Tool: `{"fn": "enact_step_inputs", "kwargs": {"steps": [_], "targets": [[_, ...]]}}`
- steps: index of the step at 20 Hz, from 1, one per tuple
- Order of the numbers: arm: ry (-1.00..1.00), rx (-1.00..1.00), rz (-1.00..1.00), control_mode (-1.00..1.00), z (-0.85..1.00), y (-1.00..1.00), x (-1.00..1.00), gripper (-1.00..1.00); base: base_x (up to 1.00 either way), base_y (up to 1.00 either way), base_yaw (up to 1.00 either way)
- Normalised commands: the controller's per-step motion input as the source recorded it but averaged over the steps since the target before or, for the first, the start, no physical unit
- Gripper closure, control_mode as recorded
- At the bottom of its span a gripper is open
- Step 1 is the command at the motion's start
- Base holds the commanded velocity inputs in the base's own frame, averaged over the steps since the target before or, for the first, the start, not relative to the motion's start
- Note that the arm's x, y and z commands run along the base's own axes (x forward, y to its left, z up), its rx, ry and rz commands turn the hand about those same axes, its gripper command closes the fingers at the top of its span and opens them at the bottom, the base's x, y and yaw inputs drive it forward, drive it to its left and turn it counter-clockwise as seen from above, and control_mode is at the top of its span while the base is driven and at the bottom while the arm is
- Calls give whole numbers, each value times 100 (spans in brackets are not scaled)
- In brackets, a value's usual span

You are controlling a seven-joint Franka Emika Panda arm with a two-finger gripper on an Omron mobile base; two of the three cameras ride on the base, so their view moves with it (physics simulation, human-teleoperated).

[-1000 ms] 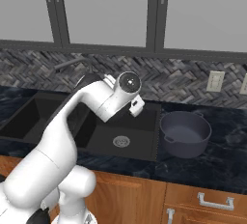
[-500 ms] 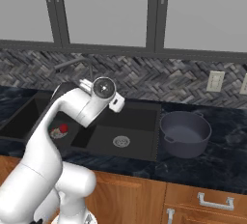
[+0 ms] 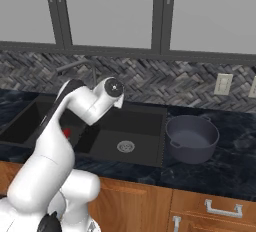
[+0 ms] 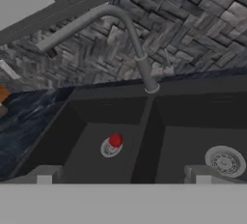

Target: Dump the tomato from the pot into the sink. Then turn on the water and wash the tomato. Then turn off the water and put the tomato back in the pot.

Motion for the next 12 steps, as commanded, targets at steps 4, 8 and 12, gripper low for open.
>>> {"fn": "enact_step_inputs", "kwargs": {"steps": [4,8,12], "targets": [[-3,-12,39,-100,0,21,21,-100,0,0,0],[-23,-16,6,-100,0,46,2,-100,0,0,0],[-30,-16,-13,-100,-8,53,0,-100,0,0,0]]}}
